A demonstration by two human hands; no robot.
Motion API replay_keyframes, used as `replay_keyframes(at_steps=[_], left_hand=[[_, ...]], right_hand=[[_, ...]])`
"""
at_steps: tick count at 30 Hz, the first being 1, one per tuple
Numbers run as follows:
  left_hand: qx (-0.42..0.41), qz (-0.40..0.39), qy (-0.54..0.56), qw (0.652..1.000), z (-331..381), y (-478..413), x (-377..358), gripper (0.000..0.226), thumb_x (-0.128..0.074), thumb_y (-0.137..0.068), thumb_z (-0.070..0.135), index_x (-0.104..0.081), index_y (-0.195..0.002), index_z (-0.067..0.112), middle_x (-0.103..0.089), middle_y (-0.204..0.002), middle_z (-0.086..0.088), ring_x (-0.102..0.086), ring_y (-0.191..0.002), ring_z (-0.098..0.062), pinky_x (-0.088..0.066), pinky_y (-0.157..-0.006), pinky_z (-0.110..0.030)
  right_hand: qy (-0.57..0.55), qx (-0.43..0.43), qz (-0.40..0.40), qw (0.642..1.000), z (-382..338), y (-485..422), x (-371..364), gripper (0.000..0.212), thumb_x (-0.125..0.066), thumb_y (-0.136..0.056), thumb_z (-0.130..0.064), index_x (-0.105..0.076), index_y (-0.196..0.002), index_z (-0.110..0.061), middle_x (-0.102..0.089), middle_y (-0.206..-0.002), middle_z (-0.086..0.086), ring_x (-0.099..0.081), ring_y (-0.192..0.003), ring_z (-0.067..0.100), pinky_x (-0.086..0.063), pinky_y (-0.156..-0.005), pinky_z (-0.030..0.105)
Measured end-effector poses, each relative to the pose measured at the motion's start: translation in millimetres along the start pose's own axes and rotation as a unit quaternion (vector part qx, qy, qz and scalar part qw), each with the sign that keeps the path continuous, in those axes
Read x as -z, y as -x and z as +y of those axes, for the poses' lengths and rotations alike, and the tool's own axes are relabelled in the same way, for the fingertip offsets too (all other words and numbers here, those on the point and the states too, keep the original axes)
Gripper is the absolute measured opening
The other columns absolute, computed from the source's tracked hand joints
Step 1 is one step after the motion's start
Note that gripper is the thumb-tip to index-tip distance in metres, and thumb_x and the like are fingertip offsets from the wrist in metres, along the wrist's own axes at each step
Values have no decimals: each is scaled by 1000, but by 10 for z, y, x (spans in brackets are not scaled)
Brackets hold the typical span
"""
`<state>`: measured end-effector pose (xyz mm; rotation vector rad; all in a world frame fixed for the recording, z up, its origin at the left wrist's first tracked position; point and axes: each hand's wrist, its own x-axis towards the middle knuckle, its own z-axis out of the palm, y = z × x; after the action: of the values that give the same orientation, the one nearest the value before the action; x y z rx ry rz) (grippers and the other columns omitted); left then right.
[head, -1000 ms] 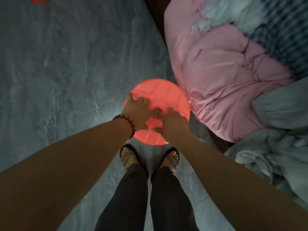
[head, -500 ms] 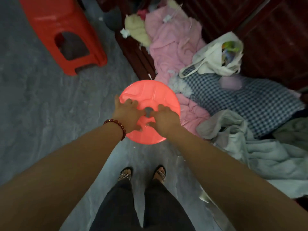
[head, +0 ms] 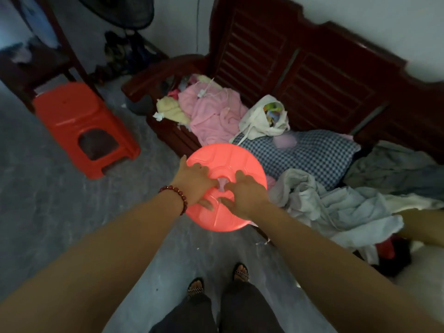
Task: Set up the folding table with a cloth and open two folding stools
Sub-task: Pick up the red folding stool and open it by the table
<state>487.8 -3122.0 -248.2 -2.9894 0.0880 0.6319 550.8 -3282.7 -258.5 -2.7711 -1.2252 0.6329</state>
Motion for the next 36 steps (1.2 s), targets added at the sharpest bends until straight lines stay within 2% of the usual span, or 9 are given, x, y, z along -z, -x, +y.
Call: replay_keyframes(at_steps=[5,9,15,19,27,30,36], left_hand=[[-125,48,-41,990,323,-155,268,69,-52,-70,73,-45,-131,41,-48,-122,-4,-41,-117,-26,-17,-105,-50],[-200,57,-75,975,744,-295,486,71,-49,-72,74,-39,-135,43,-47,-121,-3,-41,-117,-27,-17,-106,-51],[-328,72,-125,934,1677,-426,796,72,-42,-74,77,-30,-139,46,-46,-118,-1,-41,-115,-24,-21,-103,-50],[-397,93,-162,899,2415,-444,975,72,-41,-76,77,-27,-139,46,-44,-125,-3,-38,-120,-26,-20,-105,-54],[-505,125,-217,826,3997,-189,1169,70,-43,-74,76,-30,-137,49,-46,-125,-5,-40,-120,-27,-24,-102,-51],[-539,131,-233,799,4701,37,1156,72,-43,-73,78,-30,-137,47,-47,-127,-7,-40,-121,-29,-25,-102,-49],[-601,143,-272,738,6199,585,1104,73,-44,-72,79,-36,-135,44,-47,-128,-6,-42,-122,-27,-27,-101,-48]], right_hand=[[-35,-83,-9,996,297,419,95,51,-55,-88,-51,-54,-131,-24,-37,-139,14,-46,-118,33,-36,-97,34],[-45,-163,11,985,524,886,142,52,-54,-87,-53,-53,-130,-25,-37,-136,13,-45,-119,32,-37,-96,36],[-49,-290,45,955,888,1836,123,52,-50,-89,-55,-49,-134,-30,-36,-135,9,-45,-118,31,-41,-89,38],[-95,-366,72,923,1140,2501,29,50,-52,-87,-57,-52,-131,-33,-36,-135,9,-45,-119,30,-40,-92,37],[-150,-485,106,855,1557,3880,-354,47,-50,-87,-58,-52,-129,-37,-37,-131,8,-48,-113,32,-41,-89,39],[-167,-515,128,831,1678,4536,-551,45,-52,-88,-54,-53,-128,-35,-40,-125,10,-47,-112,31,-39,-92,38],[-198,-592,156,765,1885,5907,-991,50,-53,-87,-54,-54,-130,-27,-40,-126,11,-45,-114,32,-37,-93,36]])
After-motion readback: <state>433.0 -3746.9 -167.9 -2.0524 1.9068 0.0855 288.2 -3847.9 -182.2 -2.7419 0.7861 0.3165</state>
